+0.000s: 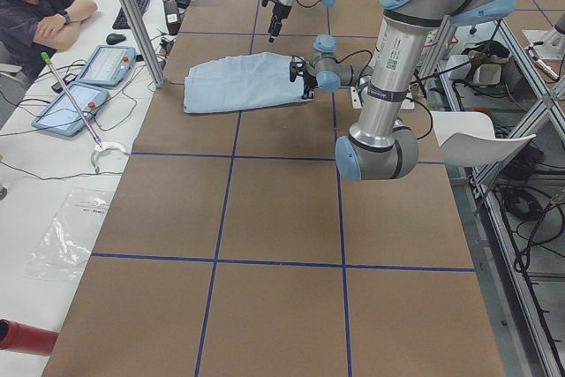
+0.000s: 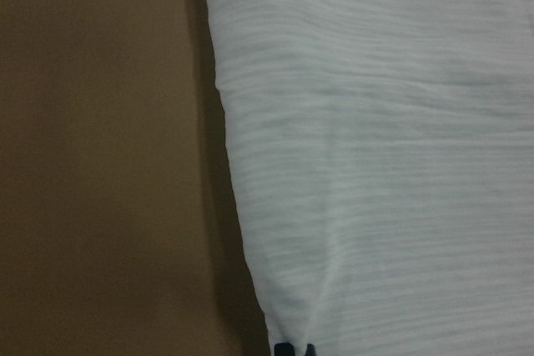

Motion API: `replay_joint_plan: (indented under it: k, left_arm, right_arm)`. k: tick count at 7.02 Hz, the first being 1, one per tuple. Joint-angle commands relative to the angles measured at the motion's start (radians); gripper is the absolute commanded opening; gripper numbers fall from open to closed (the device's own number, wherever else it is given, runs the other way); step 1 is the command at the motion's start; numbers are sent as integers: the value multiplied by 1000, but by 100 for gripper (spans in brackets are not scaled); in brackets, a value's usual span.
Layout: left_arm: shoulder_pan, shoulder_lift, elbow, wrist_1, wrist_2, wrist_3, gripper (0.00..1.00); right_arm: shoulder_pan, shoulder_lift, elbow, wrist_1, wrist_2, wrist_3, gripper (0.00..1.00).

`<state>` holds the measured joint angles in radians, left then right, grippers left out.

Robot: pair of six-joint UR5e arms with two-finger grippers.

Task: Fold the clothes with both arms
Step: 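Lower both grippers to the shirt edge nearest the robot and grasp it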

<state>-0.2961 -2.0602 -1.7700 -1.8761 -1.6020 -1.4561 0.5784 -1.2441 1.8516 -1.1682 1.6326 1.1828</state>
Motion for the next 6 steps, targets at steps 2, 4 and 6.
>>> replay_joint_plan:
  k: [2,4,6]
  left_arm:
    - [0,-1,-3,-2,2,-1,0]
    - [0,0,-3,-3,2,-3,0]
    - [0,0,-8,-3,4,-3,0]
  right_arm:
    - [-148,18,5,-8,-194,410,100]
    - [-224,111,9,-231,-224,637,100]
    - [-300,147,4,-341,-287,754,100]
